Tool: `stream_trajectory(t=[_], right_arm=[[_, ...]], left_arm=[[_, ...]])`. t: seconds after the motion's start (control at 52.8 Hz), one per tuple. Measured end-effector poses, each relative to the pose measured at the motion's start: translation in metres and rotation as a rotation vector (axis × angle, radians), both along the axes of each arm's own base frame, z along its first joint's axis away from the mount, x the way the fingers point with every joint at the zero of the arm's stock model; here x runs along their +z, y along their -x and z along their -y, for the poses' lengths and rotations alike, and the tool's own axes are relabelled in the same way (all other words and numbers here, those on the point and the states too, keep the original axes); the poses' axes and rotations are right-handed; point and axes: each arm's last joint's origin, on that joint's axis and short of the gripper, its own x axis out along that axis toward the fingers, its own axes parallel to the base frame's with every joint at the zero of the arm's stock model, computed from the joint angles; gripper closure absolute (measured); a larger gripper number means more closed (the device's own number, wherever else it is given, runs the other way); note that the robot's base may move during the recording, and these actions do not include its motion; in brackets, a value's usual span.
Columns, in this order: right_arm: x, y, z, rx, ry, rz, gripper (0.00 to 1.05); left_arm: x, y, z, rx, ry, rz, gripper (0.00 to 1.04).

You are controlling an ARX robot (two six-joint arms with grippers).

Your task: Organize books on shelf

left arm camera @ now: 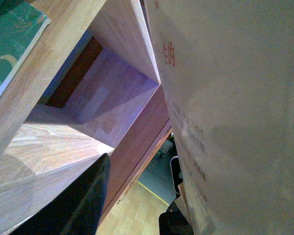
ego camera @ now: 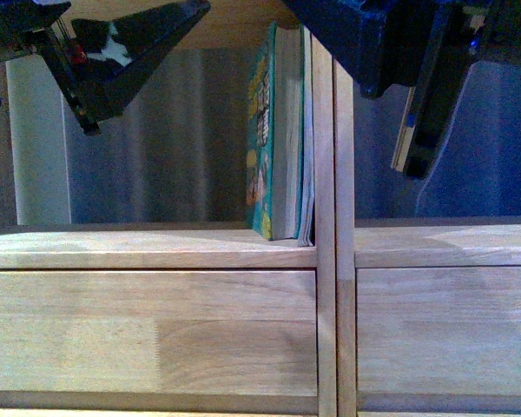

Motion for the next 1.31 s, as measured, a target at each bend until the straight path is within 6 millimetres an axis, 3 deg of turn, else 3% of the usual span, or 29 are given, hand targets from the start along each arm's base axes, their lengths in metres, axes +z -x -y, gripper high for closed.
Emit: stream_trajectory(t=[0.151,0.379,0.568,0.701,0.738,0.814,1.003,1.155,1.306], right_arm=[[-0.003,-0.002,-0.003,-0.01,0.012,-0.016,0.97],[-0.01,-0.002,-0.007,0.01,0.03,-0.032,0.68],[-0.024,0.003,0.005,-0.009,0.077,-0.047,0.34],[-0.035,0.017,0.038,-0.075,0.165,-0.031,0.08],[-0.038,0.021,0.052,-0.113,0.19,-0.031,0.06],[-0.04,0.03,0.079,-0.185,0.22,-0.012,0.07],[-0.033,0.049,0.12,-0.31,0.247,0.047,0.07],[-0.025,0.064,0.144,-0.398,0.243,0.085,0.07],[-0.022,0.072,0.151,-0.437,0.235,0.087,0.07]], left_arm=[[0.0,0.005,0.0,0.003,0.009,0.016,0.59],[0.001,0.009,0.001,0.007,-0.008,0.01,0.88],[0.004,0.014,-0.011,0.154,-0.032,0.021,0.88],[0.012,0.017,-0.031,0.375,-0.08,0.069,0.88],[0.015,0.013,-0.036,0.465,-0.1,0.081,0.88],[0.02,0.001,-0.042,0.64,-0.164,0.127,0.88],[0.022,-0.032,-0.04,0.887,-0.296,0.256,0.88],[0.013,-0.077,-0.016,0.987,-0.479,0.377,0.88],[0.0,-0.124,0.01,1.067,-0.613,0.461,0.88]])
